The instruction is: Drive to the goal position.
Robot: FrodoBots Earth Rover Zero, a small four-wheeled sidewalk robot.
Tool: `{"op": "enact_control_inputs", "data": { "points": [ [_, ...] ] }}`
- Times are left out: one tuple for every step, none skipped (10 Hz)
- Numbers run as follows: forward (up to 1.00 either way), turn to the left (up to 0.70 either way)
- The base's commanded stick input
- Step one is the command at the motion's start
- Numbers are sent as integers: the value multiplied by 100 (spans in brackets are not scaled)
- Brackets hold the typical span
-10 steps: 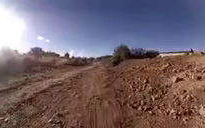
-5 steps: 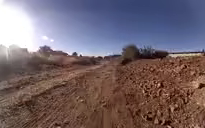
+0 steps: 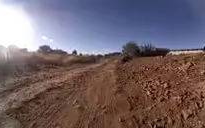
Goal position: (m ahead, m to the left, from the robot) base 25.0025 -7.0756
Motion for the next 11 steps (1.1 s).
{"op": "enact_control_inputs", "data": {
  "points": [
    [50, 0],
    [50, 0],
    [50, 0],
    [50, 0],
    [50, 0],
    [50, 0],
    [50, 0],
    [50, 0],
    [50, 0],
    [50, 0],
    [50, 0]
  ]
}}
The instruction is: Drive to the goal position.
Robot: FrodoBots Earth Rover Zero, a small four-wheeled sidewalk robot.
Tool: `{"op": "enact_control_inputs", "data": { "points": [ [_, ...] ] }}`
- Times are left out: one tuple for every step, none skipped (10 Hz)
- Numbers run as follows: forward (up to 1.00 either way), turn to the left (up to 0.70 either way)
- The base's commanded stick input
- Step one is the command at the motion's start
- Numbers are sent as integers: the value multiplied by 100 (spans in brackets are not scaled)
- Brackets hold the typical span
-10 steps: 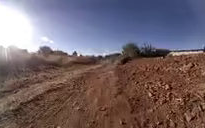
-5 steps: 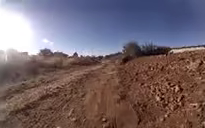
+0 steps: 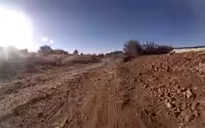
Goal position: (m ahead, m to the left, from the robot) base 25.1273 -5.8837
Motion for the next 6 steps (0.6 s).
{"op": "enact_control_inputs", "data": {
  "points": [
    [50, 0],
    [50, 0],
    [50, 0],
    [50, 0],
    [50, 0],
    [50, 0]
  ]
}}
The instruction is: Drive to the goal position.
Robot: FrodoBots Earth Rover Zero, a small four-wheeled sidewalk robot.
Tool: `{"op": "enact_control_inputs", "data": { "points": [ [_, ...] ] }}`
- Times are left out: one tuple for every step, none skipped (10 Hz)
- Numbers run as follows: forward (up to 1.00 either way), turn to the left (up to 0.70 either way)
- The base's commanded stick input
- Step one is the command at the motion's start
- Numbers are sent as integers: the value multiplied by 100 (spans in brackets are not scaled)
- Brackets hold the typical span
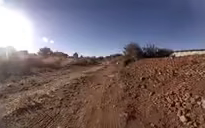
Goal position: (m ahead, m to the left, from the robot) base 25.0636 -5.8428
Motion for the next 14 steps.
{"op": "enact_control_inputs", "data": {
  "points": [
    [50, 0],
    [50, 0],
    [50, 0],
    [50, 0],
    [50, 0],
    [50, 0],
    [50, 0],
    [50, 0],
    [50, 0],
    [50, 0],
    [50, 0],
    [50, 0],
    [50, 0],
    [50, 0]
  ]
}}
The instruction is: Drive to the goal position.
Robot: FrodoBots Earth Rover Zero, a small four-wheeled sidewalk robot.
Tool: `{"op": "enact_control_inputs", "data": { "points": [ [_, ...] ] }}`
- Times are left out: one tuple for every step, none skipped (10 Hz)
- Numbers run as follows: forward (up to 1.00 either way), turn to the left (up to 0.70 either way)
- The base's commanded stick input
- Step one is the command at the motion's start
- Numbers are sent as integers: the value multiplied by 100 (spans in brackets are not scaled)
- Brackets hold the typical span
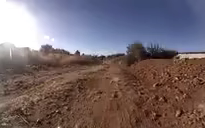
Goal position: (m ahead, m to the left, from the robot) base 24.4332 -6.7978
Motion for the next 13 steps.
{"op": "enact_control_inputs", "data": {
  "points": [
    [50, 0],
    [50, 0],
    [50, 0],
    [50, 0],
    [50, 0],
    [50, 0],
    [50, 0],
    [50, 0],
    [50, 0],
    [50, 0],
    [50, 0],
    [50, 0],
    [50, 0]
  ]
}}
